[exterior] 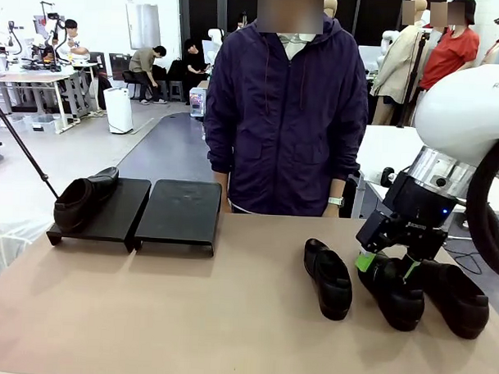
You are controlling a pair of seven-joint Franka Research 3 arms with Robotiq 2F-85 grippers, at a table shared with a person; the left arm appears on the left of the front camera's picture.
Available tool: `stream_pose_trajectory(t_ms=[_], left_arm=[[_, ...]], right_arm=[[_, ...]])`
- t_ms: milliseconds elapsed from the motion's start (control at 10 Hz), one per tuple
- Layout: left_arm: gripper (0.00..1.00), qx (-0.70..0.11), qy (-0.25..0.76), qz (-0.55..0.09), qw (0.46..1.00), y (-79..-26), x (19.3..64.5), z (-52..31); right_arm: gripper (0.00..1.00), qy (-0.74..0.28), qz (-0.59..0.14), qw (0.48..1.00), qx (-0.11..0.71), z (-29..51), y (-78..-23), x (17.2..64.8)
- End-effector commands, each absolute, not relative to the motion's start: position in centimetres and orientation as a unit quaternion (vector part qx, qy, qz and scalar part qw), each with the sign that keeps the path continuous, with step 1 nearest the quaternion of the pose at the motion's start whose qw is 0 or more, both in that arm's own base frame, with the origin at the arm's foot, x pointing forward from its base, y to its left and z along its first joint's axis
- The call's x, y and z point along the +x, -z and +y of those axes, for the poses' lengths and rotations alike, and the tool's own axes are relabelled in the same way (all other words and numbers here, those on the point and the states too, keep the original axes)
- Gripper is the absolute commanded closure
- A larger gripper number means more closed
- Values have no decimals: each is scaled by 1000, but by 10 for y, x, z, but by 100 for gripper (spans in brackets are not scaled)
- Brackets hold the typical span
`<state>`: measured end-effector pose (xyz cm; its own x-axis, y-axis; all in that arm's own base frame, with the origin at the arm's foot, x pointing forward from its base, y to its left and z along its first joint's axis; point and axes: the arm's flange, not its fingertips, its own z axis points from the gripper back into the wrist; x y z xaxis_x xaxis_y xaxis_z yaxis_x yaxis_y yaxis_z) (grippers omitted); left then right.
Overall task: Organize the shoes by placing them on the stand.
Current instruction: Pick up one Shoe and place it in the middle of the table.
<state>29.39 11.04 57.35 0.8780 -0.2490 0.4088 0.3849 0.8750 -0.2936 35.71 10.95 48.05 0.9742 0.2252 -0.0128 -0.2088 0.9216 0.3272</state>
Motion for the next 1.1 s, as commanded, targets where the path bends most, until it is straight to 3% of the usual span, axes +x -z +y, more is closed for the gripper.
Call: stream_pose_trajectory(t_ms=[0, 600, 1000], left_arm=[[0, -187, 168, -180, 951, -574, 293, 112], [0, -187, 168, -180, 951, -574, 293, 112], [0, -187, 168, -180, 951, -574, 293, 112]], right_arm=[[0, -70, -5, 985, 157, 123, -476, 388], [0, -44, 20, 991, 125, 186, -418, 484], [0, -4, 27, 996, 84, 212, -363, 503]])
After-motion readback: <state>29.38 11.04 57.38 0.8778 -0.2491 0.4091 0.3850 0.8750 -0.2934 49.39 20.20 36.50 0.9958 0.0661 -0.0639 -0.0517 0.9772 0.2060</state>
